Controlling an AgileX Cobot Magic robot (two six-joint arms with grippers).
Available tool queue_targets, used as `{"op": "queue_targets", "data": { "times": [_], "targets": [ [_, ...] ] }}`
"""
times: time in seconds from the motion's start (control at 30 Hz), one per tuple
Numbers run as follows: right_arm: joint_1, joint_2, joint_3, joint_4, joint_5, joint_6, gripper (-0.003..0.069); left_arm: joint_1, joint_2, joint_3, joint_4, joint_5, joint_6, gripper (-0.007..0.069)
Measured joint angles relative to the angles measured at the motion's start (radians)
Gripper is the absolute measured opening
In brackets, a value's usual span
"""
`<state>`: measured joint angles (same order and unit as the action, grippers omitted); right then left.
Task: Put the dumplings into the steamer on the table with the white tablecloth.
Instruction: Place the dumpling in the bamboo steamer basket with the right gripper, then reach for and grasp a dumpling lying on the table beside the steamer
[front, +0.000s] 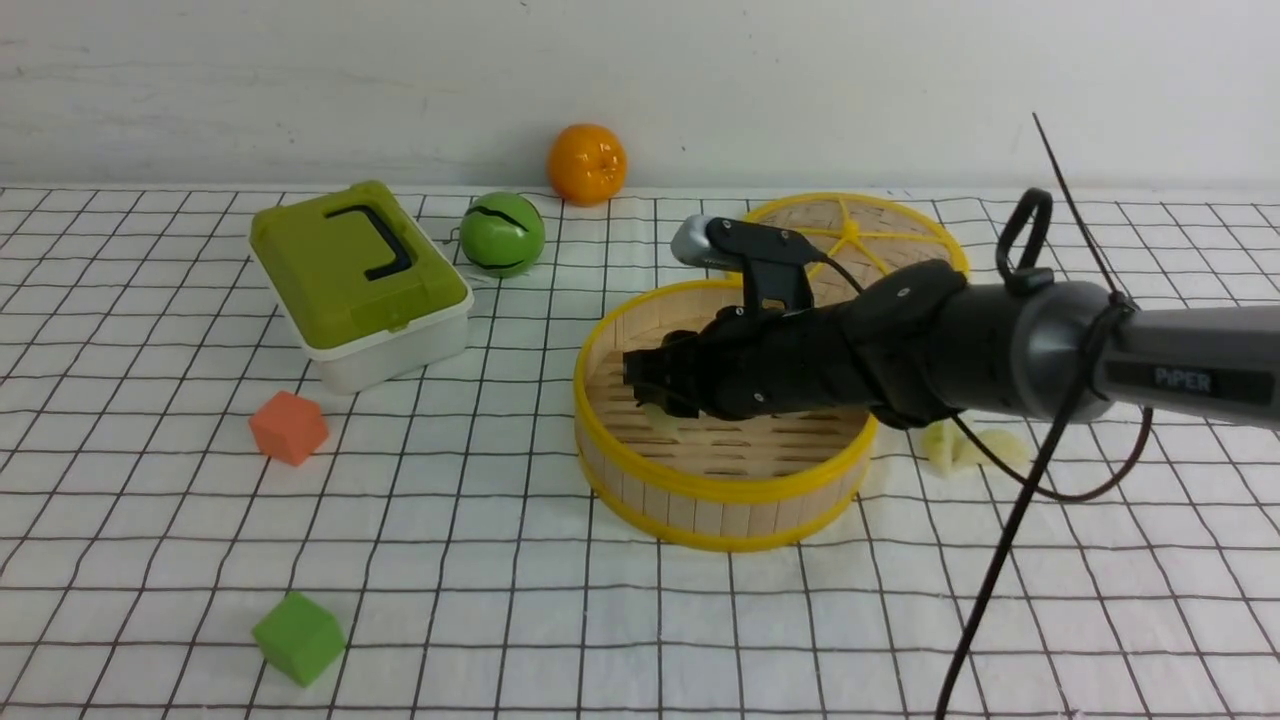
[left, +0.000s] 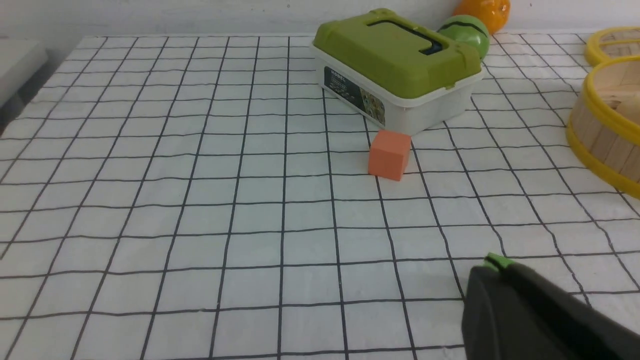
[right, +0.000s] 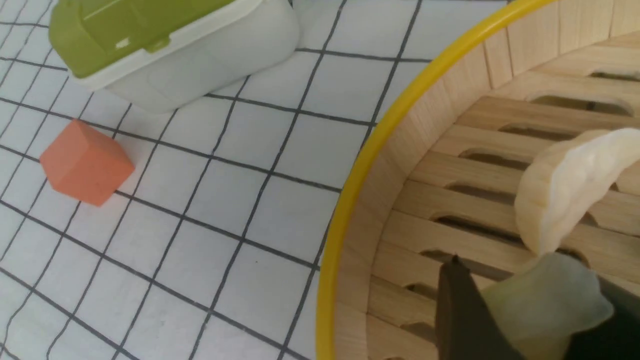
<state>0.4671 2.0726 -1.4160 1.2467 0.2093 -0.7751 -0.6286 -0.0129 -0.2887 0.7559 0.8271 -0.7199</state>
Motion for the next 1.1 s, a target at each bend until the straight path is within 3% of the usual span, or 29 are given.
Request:
{"op": "queue_targets", "data": {
  "times": [0.07, 0.17, 0.3, 0.47, 0.57, 0.77, 0.87, 0.97, 1.1],
  "targets": [
    [0.0, 0.0, -0.001, 0.004, -0.002, 0.0, 0.0346, 0.0, -0.002, 0.0, 0.002, -0.002, 0.0, -0.0011],
    [-0.001, -0.001, -0.001, 0.007, -0.001, 0.0, 0.0411, 0.0, -0.004, 0.001, -0.011, -0.006, -0.001, -0.0008],
    [-0.015, -0.021, -0.001, 0.003, 0.016, 0.0, 0.0431, 0.0, -0.004, 0.006, -0.063, -0.011, -0.03, -0.0005],
    [-0.126, -0.163, -0.001, -0.103, 0.108, -0.005, 0.0407, 0.0, -0.004, 0.017, -0.075, -0.012, -0.045, -0.0001],
    [-0.218, -0.224, -0.002, -0.195, 0.187, 0.005, 0.0371, 0.0, -0.004, 0.017, -0.06, -0.012, -0.046, 0.0],
    [-0.385, -0.225, -0.002, -0.495, 0.382, 0.066, 0.0349, 0.0, -0.004, 0.018, -0.059, -0.013, -0.048, 0.0001],
    [-0.43, -0.15, -0.002, -0.745, 0.466, 0.106, 0.0401, 0.0, -0.004, 0.018, -0.056, -0.013, -0.048, 0.0001],
    [-0.434, -0.095, -0.002, -0.874, 0.469, 0.112, 0.0457, 0.0, -0.004, 0.018, -0.052, -0.013, -0.048, 0.0001],
    [-0.434, -0.045, -0.002, -0.951, 0.454, 0.112, 0.05, 0.0, -0.004, 0.018, -0.049, -0.013, -0.048, 0.0001]
  ]
}}
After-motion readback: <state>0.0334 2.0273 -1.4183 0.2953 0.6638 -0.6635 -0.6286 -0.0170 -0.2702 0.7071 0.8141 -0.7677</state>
